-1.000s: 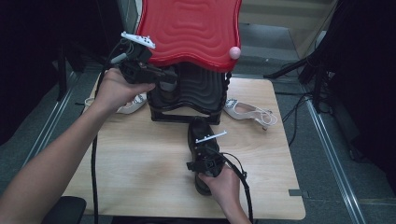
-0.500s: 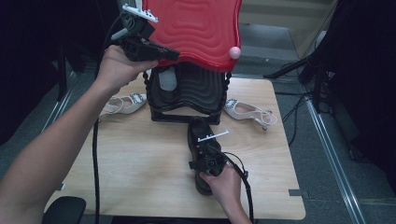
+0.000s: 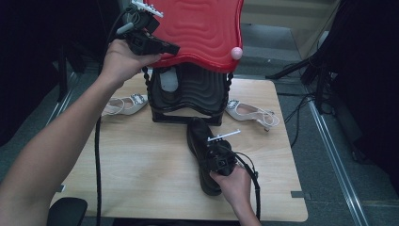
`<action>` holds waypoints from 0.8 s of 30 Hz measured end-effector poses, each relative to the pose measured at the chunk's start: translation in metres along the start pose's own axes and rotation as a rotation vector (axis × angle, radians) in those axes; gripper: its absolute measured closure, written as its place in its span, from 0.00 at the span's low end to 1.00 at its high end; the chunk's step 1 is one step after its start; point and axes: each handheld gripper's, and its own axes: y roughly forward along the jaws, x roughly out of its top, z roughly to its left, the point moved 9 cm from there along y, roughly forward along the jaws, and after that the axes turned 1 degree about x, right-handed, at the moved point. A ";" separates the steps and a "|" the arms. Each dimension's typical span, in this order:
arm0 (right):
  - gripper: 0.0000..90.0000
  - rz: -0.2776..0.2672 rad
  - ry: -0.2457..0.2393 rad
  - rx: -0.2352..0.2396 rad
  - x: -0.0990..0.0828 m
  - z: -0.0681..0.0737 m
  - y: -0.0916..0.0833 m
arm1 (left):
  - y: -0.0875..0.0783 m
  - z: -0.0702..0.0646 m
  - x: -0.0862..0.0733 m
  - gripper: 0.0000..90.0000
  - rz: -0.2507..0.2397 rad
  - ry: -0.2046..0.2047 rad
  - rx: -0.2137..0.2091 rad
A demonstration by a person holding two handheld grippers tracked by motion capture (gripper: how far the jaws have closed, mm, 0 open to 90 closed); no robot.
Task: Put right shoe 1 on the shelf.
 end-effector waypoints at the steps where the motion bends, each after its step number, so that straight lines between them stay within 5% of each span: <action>1: 0.97 -0.007 0.008 0.021 0.001 -0.002 -0.005 | 0.001 0.001 -0.001 1.00 0.004 -0.011 -0.001; 12: 0.97 -0.065 0.039 0.083 0.012 -0.013 -0.041 | 0.003 0.005 -0.002 1.00 0.021 -0.026 0.001; 24: 0.97 -0.106 0.010 0.145 0.015 0.005 -0.077 | 0.003 0.006 -0.003 1.00 0.033 -0.021 0.005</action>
